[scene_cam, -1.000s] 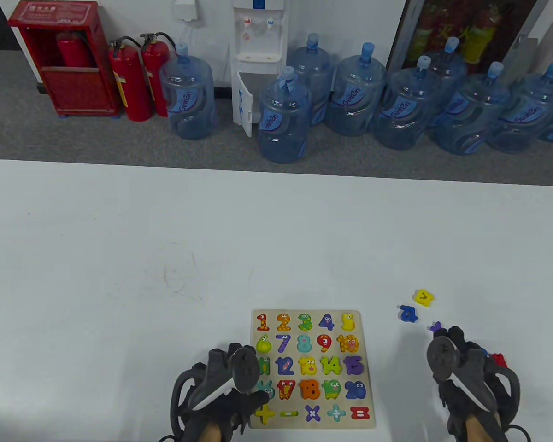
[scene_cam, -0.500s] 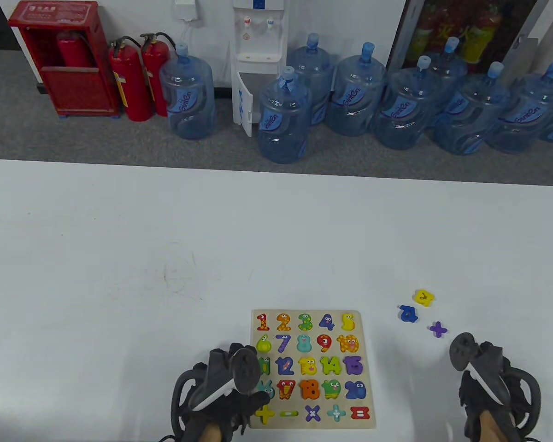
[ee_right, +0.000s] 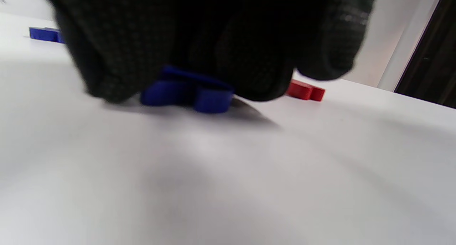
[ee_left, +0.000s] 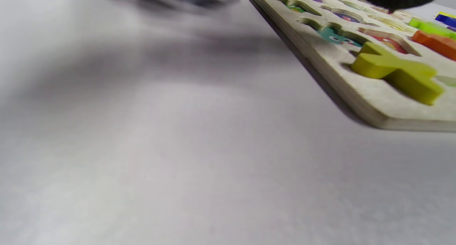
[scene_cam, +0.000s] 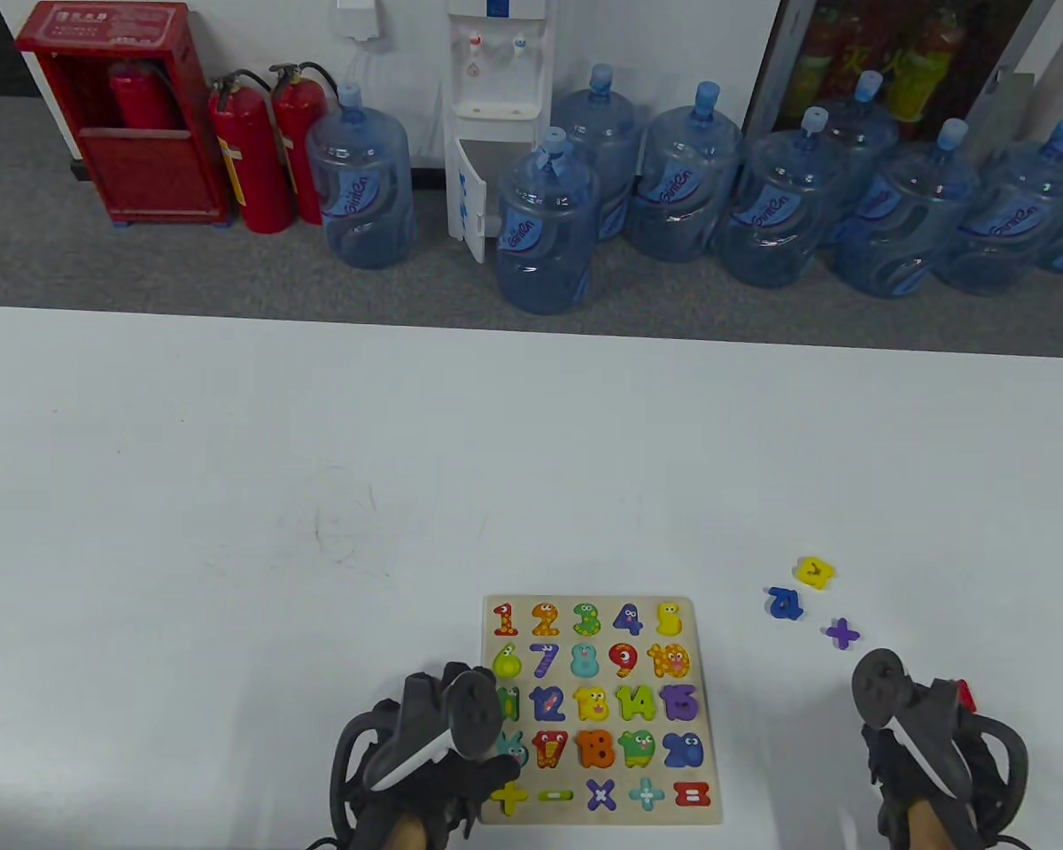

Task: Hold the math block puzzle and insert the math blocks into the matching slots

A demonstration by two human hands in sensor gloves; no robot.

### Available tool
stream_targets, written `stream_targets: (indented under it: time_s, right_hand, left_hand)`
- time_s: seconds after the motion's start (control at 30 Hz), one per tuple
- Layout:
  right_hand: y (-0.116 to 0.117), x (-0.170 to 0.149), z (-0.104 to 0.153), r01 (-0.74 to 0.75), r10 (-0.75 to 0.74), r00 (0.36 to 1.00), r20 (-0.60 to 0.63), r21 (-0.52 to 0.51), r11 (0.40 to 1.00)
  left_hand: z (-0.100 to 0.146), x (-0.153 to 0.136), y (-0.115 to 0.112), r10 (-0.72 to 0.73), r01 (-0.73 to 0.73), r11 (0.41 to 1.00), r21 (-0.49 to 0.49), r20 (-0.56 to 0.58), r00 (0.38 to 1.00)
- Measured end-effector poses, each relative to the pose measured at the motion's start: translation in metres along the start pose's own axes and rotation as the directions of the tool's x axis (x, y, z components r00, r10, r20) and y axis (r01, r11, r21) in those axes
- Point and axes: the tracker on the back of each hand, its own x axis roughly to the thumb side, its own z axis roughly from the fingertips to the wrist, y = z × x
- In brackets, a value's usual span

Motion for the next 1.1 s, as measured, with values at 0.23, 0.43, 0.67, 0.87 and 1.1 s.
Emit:
stream_targets:
  time_s: [0.23, 0.43, 0.67, 0.87, 1.1]
  right_hand:
    - [0.003, 0.005, 0.002, 0.001, -0.002, 0.999, 0.032, 0.007, 1.000]
    - [0.001, 0.008, 0.003, 0.027, -0.027, 1.000, 0.002, -0.018, 0.999]
    - [-0.012, 0.006, 0.013, 0.145, -0.147, 0.980, 0.134, 0.021, 0.989]
    - [0.002, 0.017, 0.010, 0.026, -0.046, 0.983, 0.177, 0.117, 0.993]
    - [0.002, 0.028, 0.017, -0.009, -0.012, 0.971, 0.239, 0.089, 0.996]
  left_hand:
    - [0.000, 0.000, 0.000, 0.001, -0.001, 1.000, -0.001, -0.001, 1.000]
    - [0.000, 0.000, 0.000, 0.002, -0.002, 1.000, 0.000, 0.001, 1.000]
    - [0.000, 0.000, 0.000, 0.005, -0.005, 1.000, 0.003, 0.008, 1.000]
    - [0.000, 0.000, 0.000, 0.002, -0.002, 1.000, 0.000, 0.005, 1.000]
    - [0.000, 0.000, 0.000, 0.001, -0.001, 1.000, -0.003, 0.001, 1.000]
